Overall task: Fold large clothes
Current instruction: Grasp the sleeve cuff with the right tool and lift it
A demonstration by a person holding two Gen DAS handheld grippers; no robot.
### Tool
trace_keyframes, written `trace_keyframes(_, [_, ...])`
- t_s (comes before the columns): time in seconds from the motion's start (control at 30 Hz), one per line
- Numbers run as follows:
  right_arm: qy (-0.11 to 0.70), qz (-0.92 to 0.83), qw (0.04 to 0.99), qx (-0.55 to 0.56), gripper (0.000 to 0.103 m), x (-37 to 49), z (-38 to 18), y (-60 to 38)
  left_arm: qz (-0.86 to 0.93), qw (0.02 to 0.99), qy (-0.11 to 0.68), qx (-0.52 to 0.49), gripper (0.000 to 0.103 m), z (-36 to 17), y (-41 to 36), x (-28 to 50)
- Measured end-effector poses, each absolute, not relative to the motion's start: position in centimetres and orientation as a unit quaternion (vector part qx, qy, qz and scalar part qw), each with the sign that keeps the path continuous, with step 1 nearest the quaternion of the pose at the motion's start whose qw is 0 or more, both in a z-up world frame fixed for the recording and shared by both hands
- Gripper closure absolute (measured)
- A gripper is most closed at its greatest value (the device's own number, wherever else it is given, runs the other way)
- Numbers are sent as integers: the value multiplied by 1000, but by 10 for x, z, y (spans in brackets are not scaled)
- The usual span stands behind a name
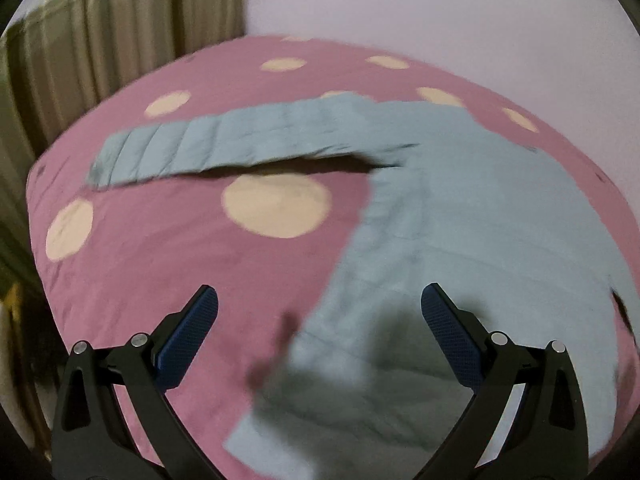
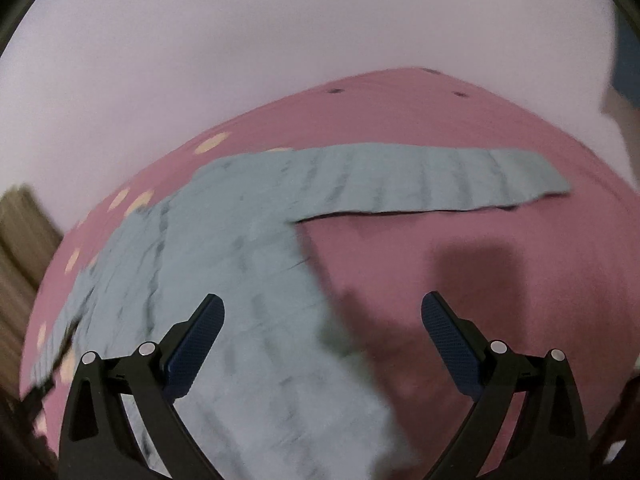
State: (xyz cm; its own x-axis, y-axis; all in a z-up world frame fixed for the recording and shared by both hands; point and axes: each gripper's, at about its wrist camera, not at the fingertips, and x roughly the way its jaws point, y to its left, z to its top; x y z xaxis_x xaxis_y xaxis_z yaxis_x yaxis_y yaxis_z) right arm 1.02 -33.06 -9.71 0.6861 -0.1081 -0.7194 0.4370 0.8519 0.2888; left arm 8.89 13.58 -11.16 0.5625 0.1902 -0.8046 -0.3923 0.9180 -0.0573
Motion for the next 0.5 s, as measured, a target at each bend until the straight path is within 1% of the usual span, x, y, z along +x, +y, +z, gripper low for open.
trace_keyframes(0.07, [362,-170,881,254,11,11,-105,-358,194,868,438,-131,2,-120,154,95])
trace_keyframes(0.13, [356,-194,869,285,42,10,-113,-392,224,859,438,-141,2,-129,172,100])
trace_keyframes(0.27, [334,-214,839,373,43,5,-133,-451,257,847,434,-168,2,-144,201,104])
trace_keyframes(0.4, [283,-249,815,440,43,-15,-151,-508,277,833,437,-196,2,-163,222,105])
trace_keyframes(0.5, [263,-258,799,476,43,-24,-165,-535,284,838,428,-185,2,-167,224,105])
